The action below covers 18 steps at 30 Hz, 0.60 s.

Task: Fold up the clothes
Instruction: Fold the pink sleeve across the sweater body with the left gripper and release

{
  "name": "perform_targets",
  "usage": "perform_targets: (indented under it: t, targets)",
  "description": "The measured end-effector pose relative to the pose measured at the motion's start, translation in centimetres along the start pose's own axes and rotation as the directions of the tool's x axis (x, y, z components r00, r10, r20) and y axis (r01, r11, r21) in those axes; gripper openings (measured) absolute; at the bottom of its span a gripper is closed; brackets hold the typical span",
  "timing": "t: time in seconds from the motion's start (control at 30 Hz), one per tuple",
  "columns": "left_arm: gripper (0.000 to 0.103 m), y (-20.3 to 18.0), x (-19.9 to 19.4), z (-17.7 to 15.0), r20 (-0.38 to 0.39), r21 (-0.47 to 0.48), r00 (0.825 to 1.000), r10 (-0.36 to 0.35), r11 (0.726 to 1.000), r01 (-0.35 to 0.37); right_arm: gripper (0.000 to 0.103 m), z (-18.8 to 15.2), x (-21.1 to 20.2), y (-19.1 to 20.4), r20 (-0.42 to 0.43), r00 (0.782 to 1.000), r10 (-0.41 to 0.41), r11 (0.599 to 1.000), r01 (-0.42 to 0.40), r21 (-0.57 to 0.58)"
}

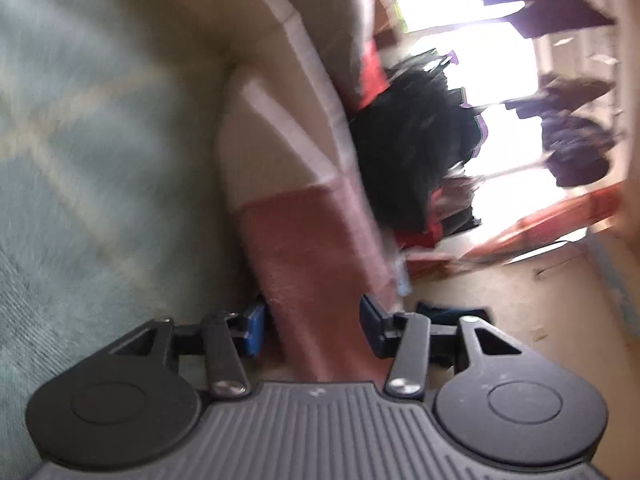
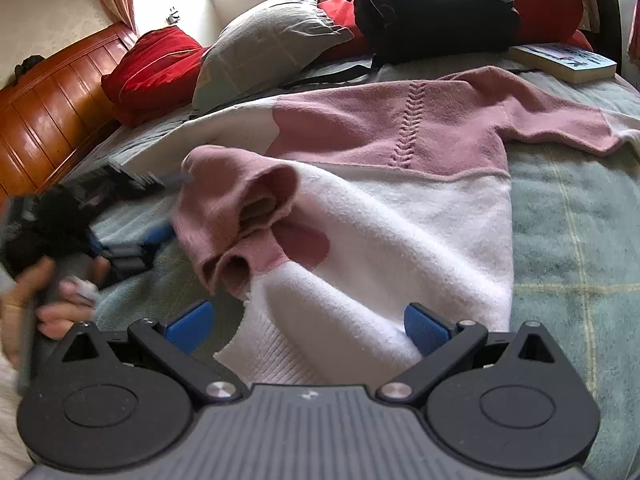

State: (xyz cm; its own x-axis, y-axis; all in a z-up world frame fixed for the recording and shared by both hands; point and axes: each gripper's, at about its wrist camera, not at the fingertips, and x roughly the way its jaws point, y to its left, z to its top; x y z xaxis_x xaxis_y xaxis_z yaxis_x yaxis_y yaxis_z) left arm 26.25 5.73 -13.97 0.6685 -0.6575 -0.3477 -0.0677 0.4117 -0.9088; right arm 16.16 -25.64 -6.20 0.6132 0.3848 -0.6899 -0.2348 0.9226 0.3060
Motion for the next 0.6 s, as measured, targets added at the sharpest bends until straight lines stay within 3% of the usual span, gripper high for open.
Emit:
perform_targets:
  t: [0.07,0.17,0.3,0.47,0.6]
  targets:
    - [0.050,0.5,0.5,0.2,-0.010,0.005,1.000,-0.020,1.000,0.020,0.103,-0.1,0.0,-0.1,-0.003,1.000,-0.007,1.000,0.007,0.001]
    - [0.065,0.2,1.1,0.7,-0.041,0.017,0.998,-0.053,0.998,0.053,0.103,-0.2,0.3,-0.5,-0.011,1.000,-0.013,1.000,0.014,0.013]
    - [0.102,-1.3,2.3,0.8,-0.073,0.075,0.994,-0.086,0.993,0.092,0.103,-0.5,0.6,-0.5,-0.018,1.000,-0.019,1.000,0.019,0.019]
    - [0.102,-3.8,3.4,-0.2,-0.047,0.214,0.999,0.022,0.977,-0.012,0.103,-0.6,0.5,-0.6,-0.019,1.000,-0.017,0.999,0.017,0.029]
    - [0.102,-4.0,3.1,-0.5,-0.012,0.215,1.000,0.027,0.976,-0.024,0.103,-0.7,0.4,-0.9,-0.017,1.000,-0.016,0.999,0.016,0.042]
